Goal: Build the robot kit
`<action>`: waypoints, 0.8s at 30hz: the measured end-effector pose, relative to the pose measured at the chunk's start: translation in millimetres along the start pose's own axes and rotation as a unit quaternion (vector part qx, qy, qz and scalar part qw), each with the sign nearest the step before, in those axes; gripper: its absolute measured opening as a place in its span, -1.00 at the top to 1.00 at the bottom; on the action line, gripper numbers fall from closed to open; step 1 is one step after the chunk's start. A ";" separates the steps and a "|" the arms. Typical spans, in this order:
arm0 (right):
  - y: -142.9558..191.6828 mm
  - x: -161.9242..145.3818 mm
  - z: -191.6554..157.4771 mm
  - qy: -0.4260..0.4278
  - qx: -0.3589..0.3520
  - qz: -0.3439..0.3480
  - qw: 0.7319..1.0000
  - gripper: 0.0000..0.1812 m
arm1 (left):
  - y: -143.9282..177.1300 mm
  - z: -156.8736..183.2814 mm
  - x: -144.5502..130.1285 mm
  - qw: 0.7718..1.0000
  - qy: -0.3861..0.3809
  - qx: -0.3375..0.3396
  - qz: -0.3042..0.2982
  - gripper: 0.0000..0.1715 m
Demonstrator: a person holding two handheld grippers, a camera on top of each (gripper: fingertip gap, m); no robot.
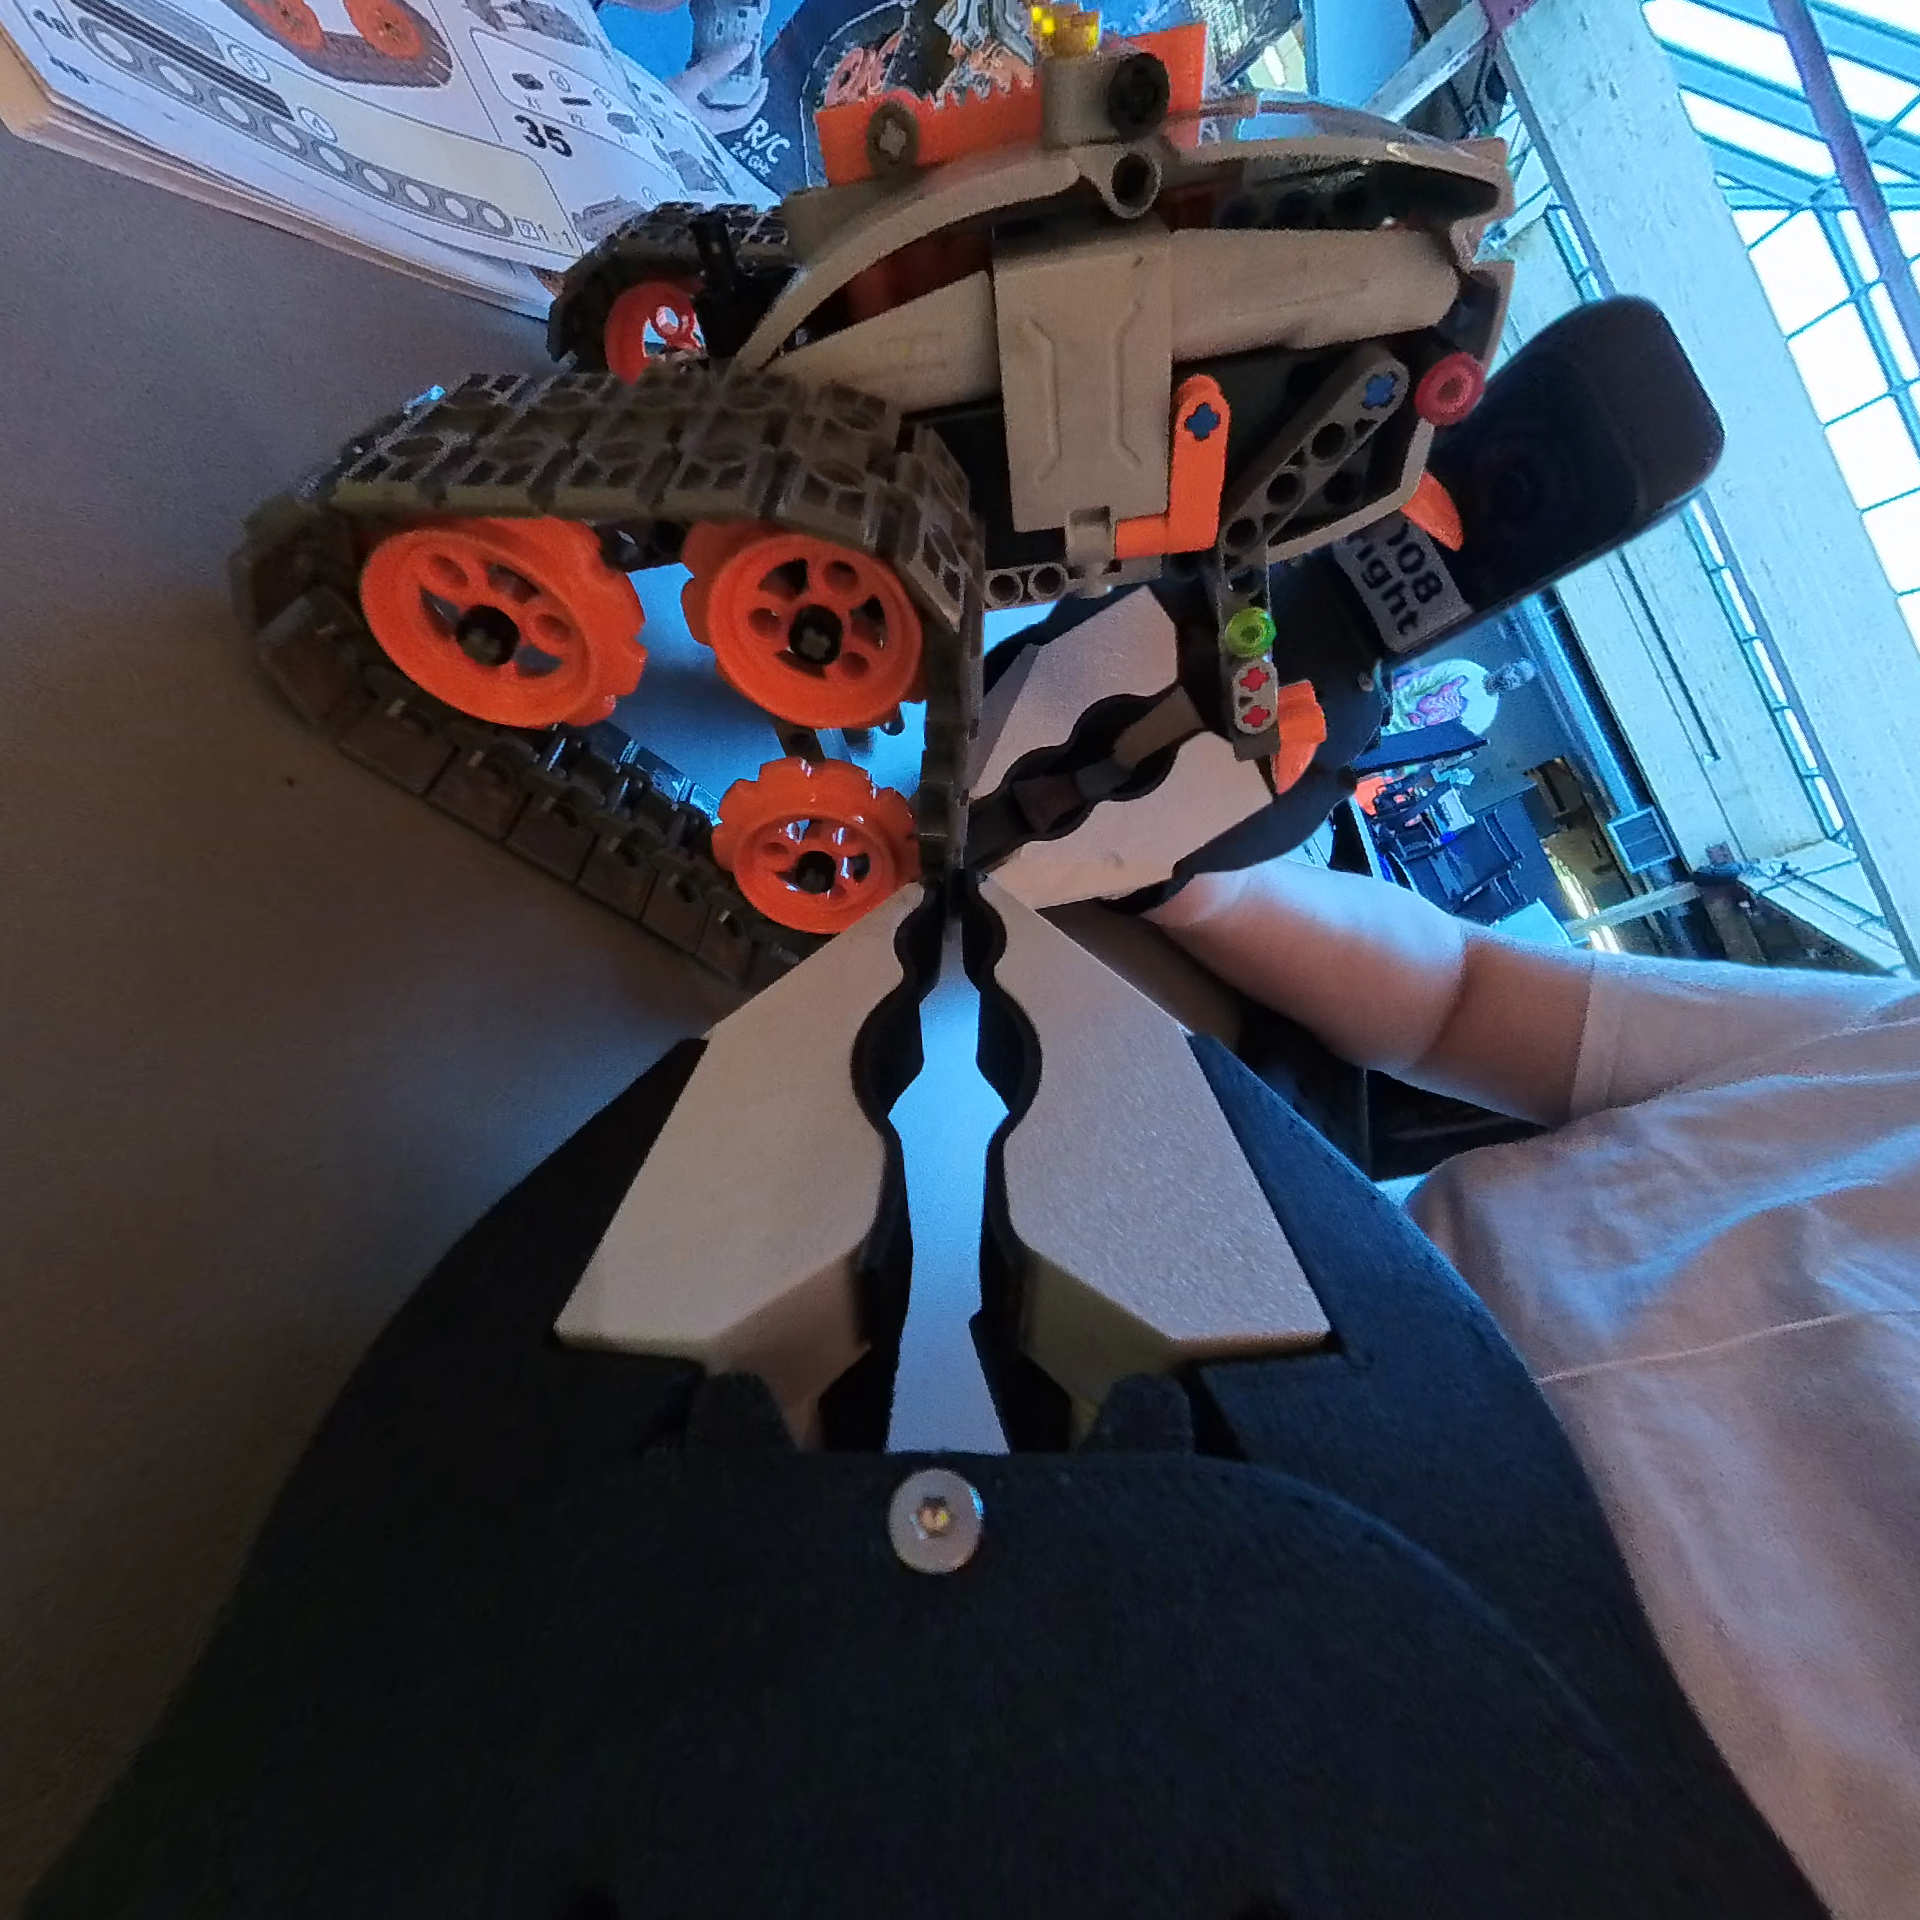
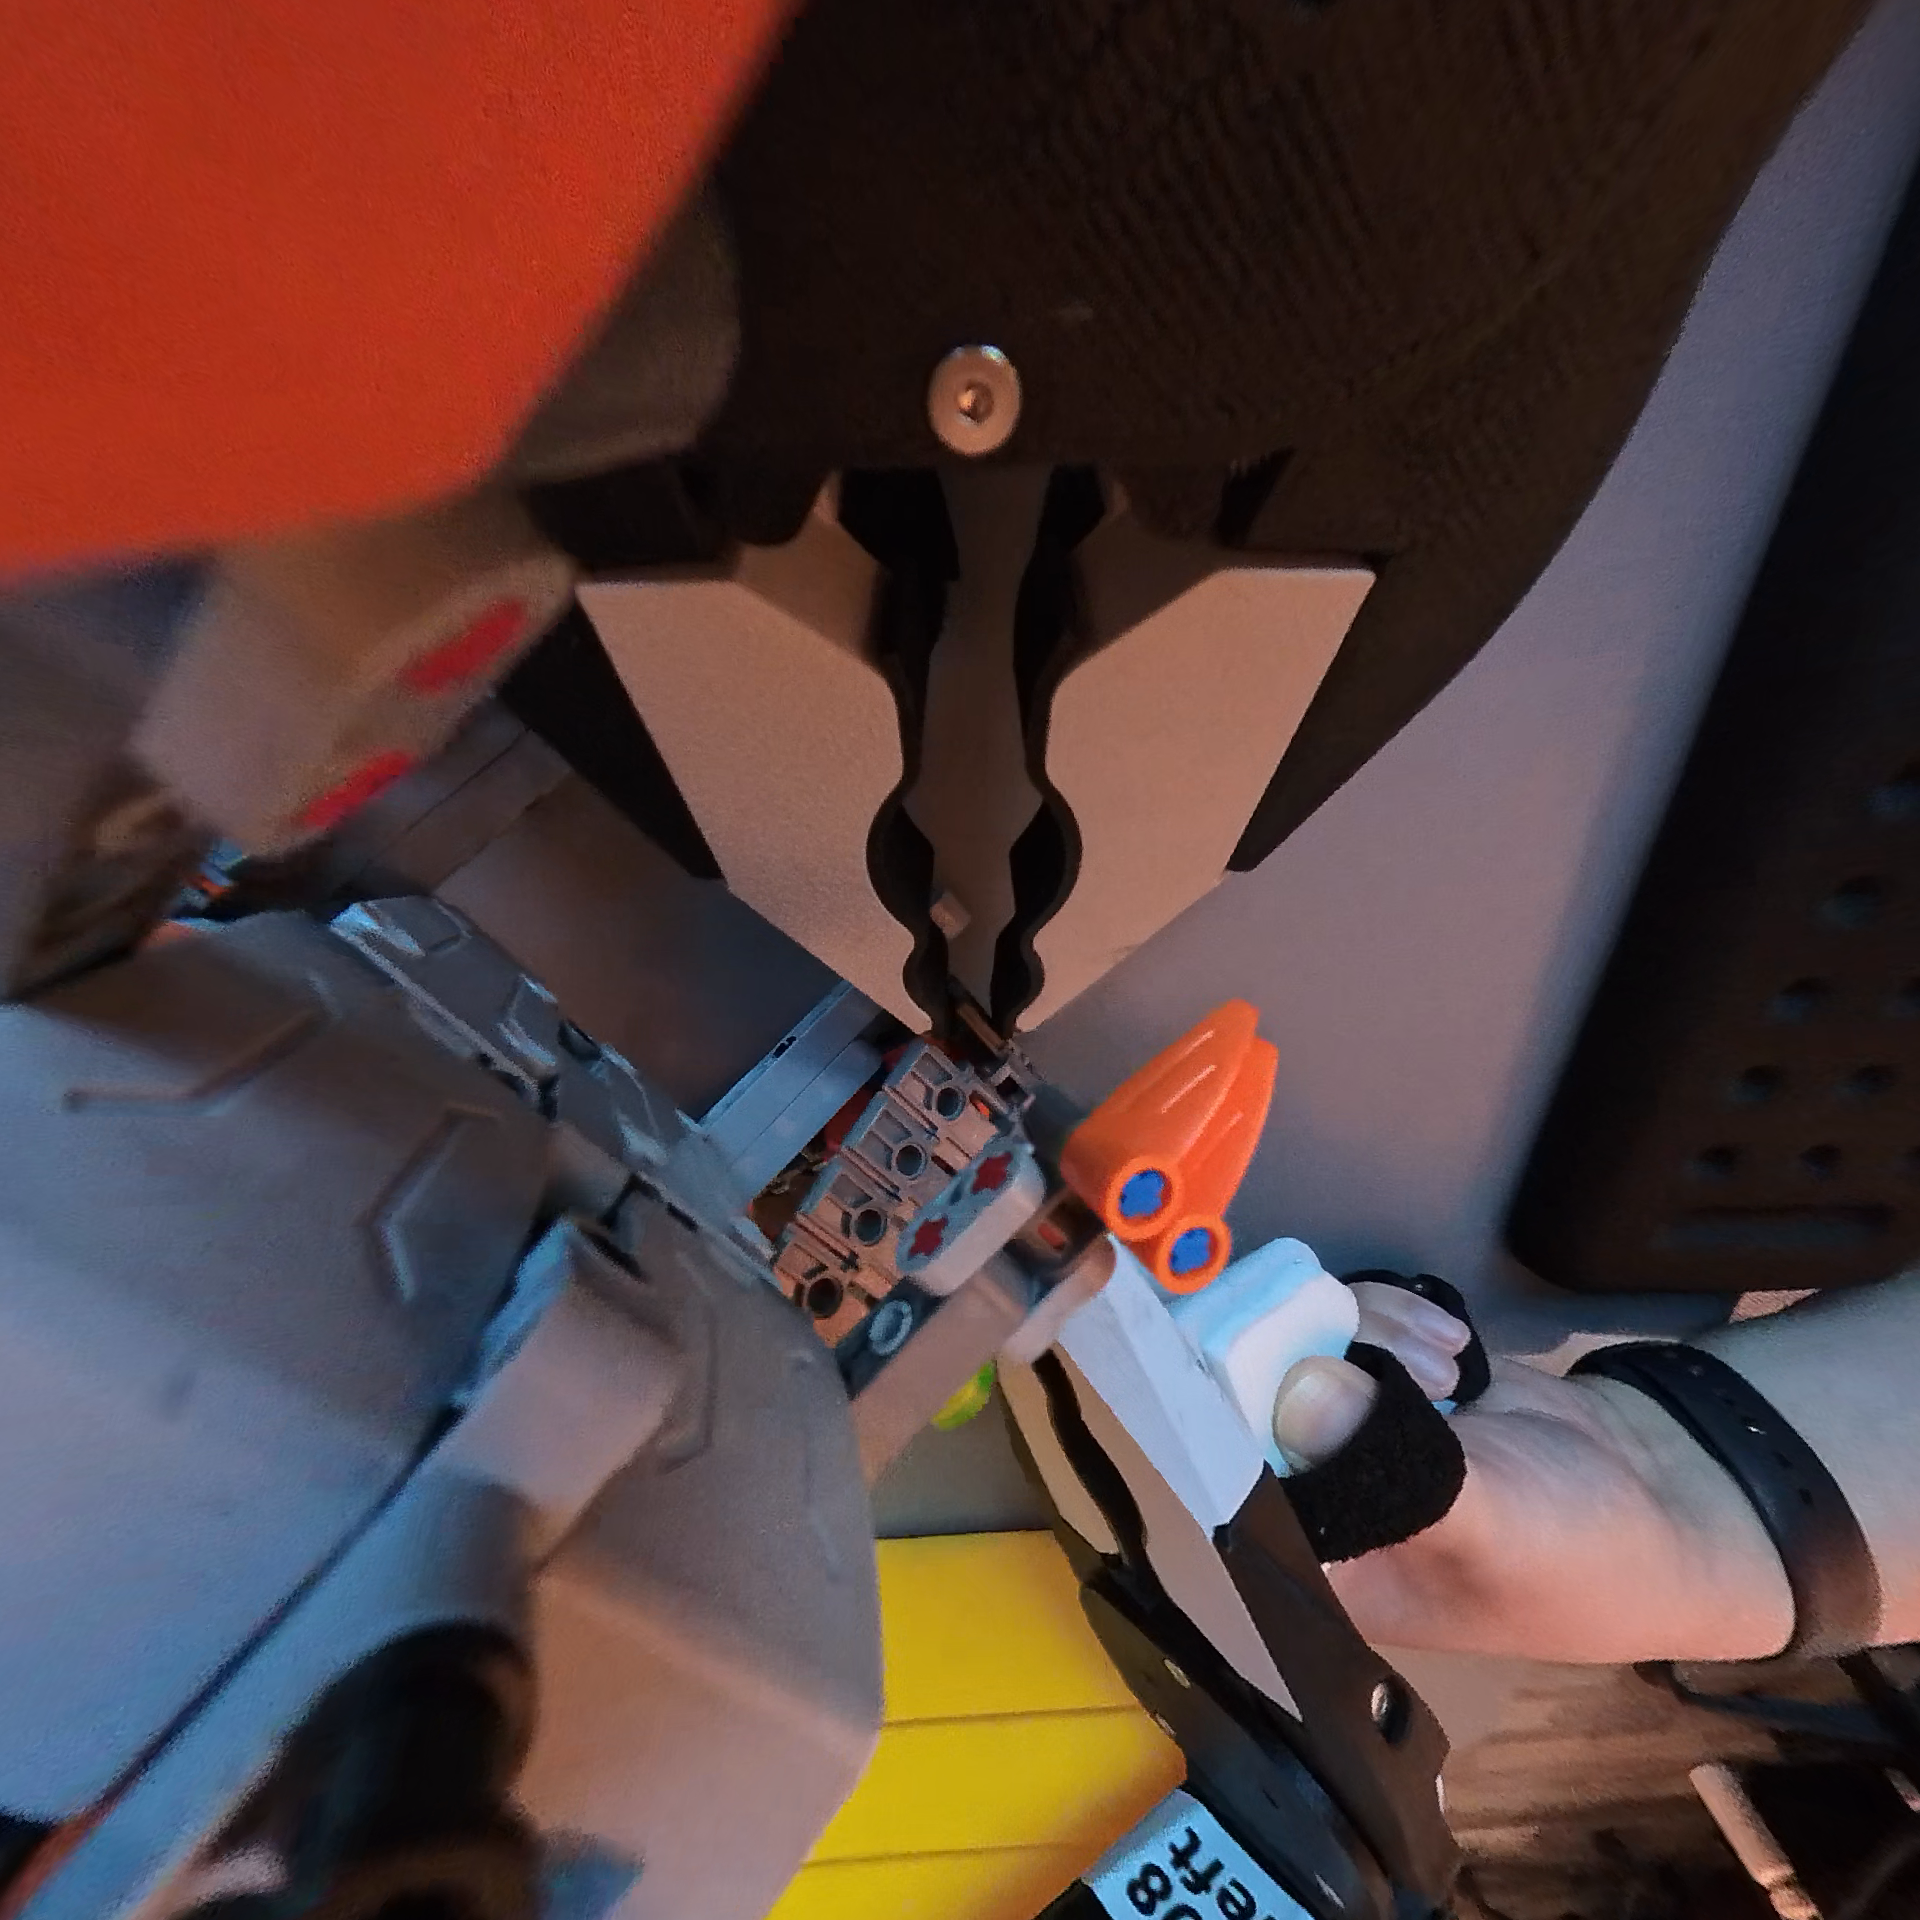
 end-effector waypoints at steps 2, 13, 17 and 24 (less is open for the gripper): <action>0.0 -0.3 0.7 -0.005 0.006 0.001 1.000 0.93 | 0.0 0.1 -0.1 1.000 -0.001 0.000 -0.001 0.99; 2.4 0.5 -3.6 0.016 0.041 0.015 0.999 0.95 | 2.5 4.9 -2.6 0.998 -0.049 0.001 -0.028 0.99; 3.3 0.7 -3.8 0.016 0.051 0.021 0.998 0.95 | 2.8 4.8 -2.2 0.998 -0.049 -0.005 -0.032 0.99; 3.9 1.0 -5.3 0.024 0.051 0.025 0.998 0.96 | 4.3 3.6 -1.5 0.998 -0.051 -0.005 -0.038 0.99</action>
Point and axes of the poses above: each gripper's, where its closed fingertips meet, y back along the fingers, x out of its top, z = x × y across the jaws, the point moved 9 cm from there along y, back along the fingers, and after that the axes turned 12 degrees about y, right-handed, at the moved point
